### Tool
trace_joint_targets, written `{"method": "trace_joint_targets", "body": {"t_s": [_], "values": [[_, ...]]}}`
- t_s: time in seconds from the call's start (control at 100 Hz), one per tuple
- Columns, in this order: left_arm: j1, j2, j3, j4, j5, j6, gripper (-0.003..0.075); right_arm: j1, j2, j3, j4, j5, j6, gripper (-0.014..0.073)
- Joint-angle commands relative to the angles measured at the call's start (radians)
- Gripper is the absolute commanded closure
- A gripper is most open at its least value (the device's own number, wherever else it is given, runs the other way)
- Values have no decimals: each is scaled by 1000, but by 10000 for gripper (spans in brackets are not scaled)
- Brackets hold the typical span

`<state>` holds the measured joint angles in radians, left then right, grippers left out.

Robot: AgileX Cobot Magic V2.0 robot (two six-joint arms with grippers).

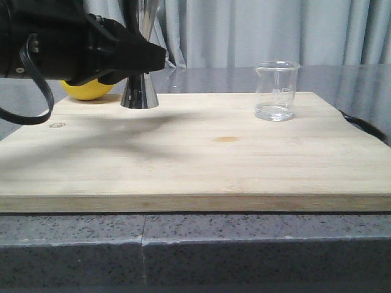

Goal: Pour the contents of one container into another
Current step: 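Move the held jigger back toward the lemon and lower it onto the board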

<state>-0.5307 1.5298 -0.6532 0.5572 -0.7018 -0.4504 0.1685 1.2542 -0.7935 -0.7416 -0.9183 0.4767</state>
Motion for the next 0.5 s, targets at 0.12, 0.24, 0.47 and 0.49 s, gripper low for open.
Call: {"method": "trace_joint_targets", "body": {"t_s": [0.12, 0.24, 0.47, 0.49], "values": [[3, -43, -30, -22, -64, -6, 739, -4, -29, -32, 29, -46, -8, -45], [13, -43, -19, -22, -64, -6, 739, -4, -29, -32, 29, -46, -8, -45], [53, -43, 10, -22, -116, -6, 739, -4, -29, -32, 29, -47, -8, -45], [55, -43, 14, -22, -120, -6, 739, -4, -29, -32, 29, -47, -8, -44]]}}
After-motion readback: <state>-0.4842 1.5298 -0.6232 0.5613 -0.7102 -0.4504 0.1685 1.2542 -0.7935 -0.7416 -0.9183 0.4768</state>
